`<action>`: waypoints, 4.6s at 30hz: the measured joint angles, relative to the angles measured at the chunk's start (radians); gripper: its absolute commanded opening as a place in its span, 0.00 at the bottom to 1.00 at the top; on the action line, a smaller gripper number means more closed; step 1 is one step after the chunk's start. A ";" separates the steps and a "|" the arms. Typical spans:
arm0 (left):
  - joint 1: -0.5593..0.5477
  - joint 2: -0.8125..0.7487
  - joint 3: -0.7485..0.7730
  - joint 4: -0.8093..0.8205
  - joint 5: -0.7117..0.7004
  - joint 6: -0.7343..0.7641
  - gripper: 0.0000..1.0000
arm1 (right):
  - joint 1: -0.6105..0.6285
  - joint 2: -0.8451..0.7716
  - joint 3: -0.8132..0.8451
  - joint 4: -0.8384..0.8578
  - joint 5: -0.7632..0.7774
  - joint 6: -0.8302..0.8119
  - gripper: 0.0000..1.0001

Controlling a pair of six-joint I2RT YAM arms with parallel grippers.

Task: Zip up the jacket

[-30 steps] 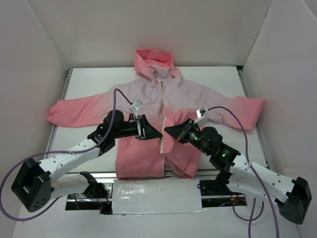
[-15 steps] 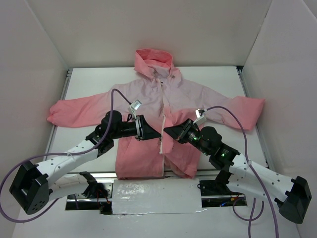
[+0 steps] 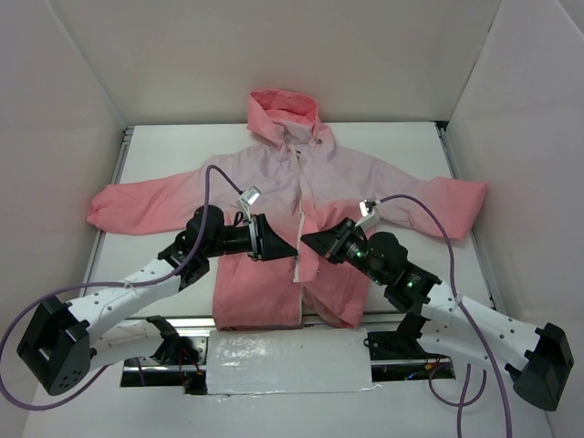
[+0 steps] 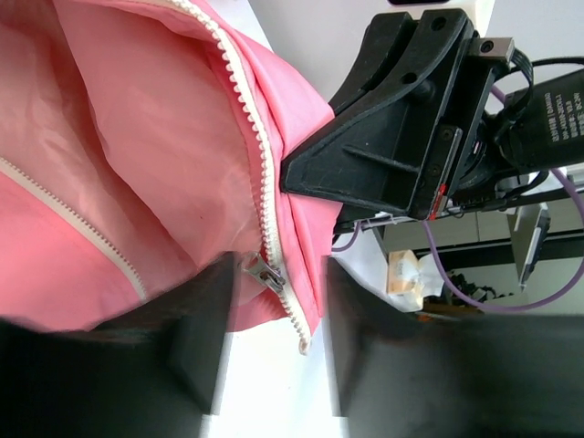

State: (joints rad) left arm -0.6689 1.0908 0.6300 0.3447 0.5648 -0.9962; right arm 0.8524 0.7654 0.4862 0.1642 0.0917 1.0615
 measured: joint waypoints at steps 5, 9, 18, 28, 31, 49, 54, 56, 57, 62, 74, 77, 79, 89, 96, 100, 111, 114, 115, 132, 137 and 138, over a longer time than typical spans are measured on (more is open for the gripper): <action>0.000 0.006 0.000 -0.002 0.001 0.003 0.70 | 0.000 0.011 0.000 0.006 -0.003 0.000 0.00; 0.000 0.017 0.000 -0.009 0.002 0.008 0.67 | 0.000 0.012 0.000 0.008 -0.004 0.000 0.00; 0.000 0.024 0.000 -0.008 0.013 0.026 0.47 | 0.000 0.013 0.004 0.007 -0.002 0.000 0.00; 0.000 0.014 0.000 -0.012 0.013 0.029 0.41 | -0.001 0.023 0.004 0.007 -0.002 0.005 0.00; 0.000 0.003 0.001 -0.022 0.011 0.031 0.39 | -0.001 0.024 0.004 0.007 -0.002 0.008 0.00; 0.000 -0.003 0.006 -0.038 0.009 0.050 0.13 | -0.002 0.024 0.004 0.007 -0.005 0.019 0.00; 0.000 -0.003 0.006 -0.039 0.016 0.053 0.00 | -0.002 0.030 0.005 0.006 -0.014 0.024 0.00; 0.001 -0.002 0.006 -0.039 0.026 0.056 0.00 | -0.002 0.046 0.018 -0.005 -0.018 0.031 0.00; 0.002 0.000 0.006 -0.039 0.031 0.060 0.00 | -0.002 0.060 0.032 -0.016 -0.020 0.034 0.00; 0.013 0.001 0.014 -0.050 0.069 0.138 0.00 | -0.002 0.118 0.106 -0.076 -0.042 0.048 0.00; 0.011 -0.024 0.051 -0.192 0.261 0.364 0.00 | -0.004 0.156 0.208 -0.168 -0.064 0.088 0.00; 0.011 -0.024 0.051 -0.192 0.288 0.373 0.00 | -0.004 0.163 0.220 -0.195 -0.069 0.090 0.00; 0.011 -0.024 0.051 -0.194 0.296 0.381 0.00 | -0.004 0.163 0.220 -0.202 -0.071 0.090 0.00; 0.008 -0.061 0.065 -0.238 0.265 0.393 0.09 | -0.003 0.171 0.247 -0.278 -0.021 0.122 0.00; -0.055 -0.099 0.109 -0.278 0.127 0.415 0.11 | 0.003 0.233 0.332 -0.335 0.007 0.132 0.00; -0.106 -0.107 0.109 -0.274 0.056 0.412 0.47 | 0.005 0.273 0.362 -0.353 0.030 0.131 0.00; -0.259 -0.166 0.108 -0.324 -0.064 0.396 0.52 | -0.002 0.324 0.443 -0.323 0.131 0.093 0.00; -0.259 -0.180 0.109 -0.388 -0.158 0.401 0.72 | -0.002 0.287 0.381 -0.238 0.119 0.041 0.00; -0.259 -0.192 0.112 -0.422 -0.202 0.401 0.76 | -0.003 0.271 0.361 -0.221 0.114 0.024 0.00; -0.216 -0.214 0.232 -0.454 -0.460 0.339 0.54 | -0.046 0.079 0.149 -0.026 -0.067 -0.064 0.00; -0.210 -0.154 0.220 -0.421 -0.391 0.325 0.48 | -0.047 0.047 0.139 -0.017 -0.080 -0.061 0.00; -0.210 -0.151 0.218 -0.414 -0.380 0.316 0.48 | -0.047 0.042 0.139 -0.014 -0.082 -0.060 0.00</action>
State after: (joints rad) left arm -0.8791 0.9401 0.8482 -0.0692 0.1852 -0.6800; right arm 0.8051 0.8078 0.6250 0.1505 0.0101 1.0016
